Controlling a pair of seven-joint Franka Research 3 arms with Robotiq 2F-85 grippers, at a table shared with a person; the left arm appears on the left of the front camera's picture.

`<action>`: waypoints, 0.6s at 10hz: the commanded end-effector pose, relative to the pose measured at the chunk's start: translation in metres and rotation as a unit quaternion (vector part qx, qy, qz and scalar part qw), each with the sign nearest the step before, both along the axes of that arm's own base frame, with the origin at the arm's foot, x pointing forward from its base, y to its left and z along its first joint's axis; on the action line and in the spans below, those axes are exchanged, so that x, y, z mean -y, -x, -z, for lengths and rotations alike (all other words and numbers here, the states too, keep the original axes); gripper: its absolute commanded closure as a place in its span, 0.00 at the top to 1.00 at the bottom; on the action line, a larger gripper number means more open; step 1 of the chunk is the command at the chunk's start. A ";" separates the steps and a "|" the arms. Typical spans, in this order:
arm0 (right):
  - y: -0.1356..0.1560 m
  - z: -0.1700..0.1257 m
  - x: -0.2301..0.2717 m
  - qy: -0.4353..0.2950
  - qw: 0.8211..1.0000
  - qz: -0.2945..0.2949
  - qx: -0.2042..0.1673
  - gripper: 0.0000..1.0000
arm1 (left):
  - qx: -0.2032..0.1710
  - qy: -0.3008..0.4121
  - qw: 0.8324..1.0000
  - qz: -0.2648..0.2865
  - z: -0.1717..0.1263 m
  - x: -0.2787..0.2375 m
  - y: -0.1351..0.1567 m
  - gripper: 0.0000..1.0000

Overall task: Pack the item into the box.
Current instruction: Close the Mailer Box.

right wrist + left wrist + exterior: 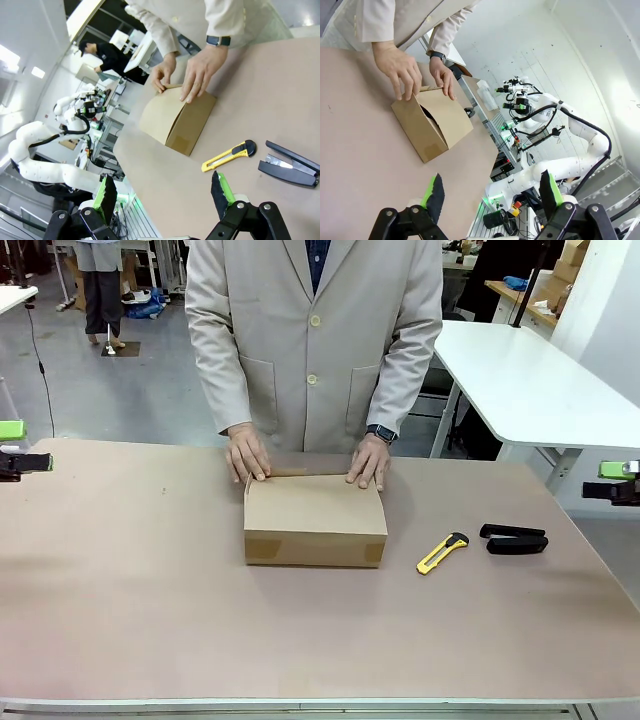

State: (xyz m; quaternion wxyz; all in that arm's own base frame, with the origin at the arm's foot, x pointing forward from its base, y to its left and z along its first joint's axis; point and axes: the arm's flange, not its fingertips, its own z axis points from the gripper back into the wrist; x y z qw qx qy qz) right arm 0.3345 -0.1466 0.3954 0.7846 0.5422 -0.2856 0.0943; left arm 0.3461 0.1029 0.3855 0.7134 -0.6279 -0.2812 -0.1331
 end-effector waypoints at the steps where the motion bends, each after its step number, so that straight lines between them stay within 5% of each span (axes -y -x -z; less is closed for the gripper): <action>1: 0.000 0.001 -0.003 0.000 1.000 0.003 0.010 1.00 | 0.007 -0.001 1.000 -0.002 0.002 0.001 0.003 1.00; 6: 0.000 0.001 -0.003 0.000 1.000 0.003 0.010 1.00 | 0.007 -0.001 1.000 -0.002 0.002 0.001 0.003 1.00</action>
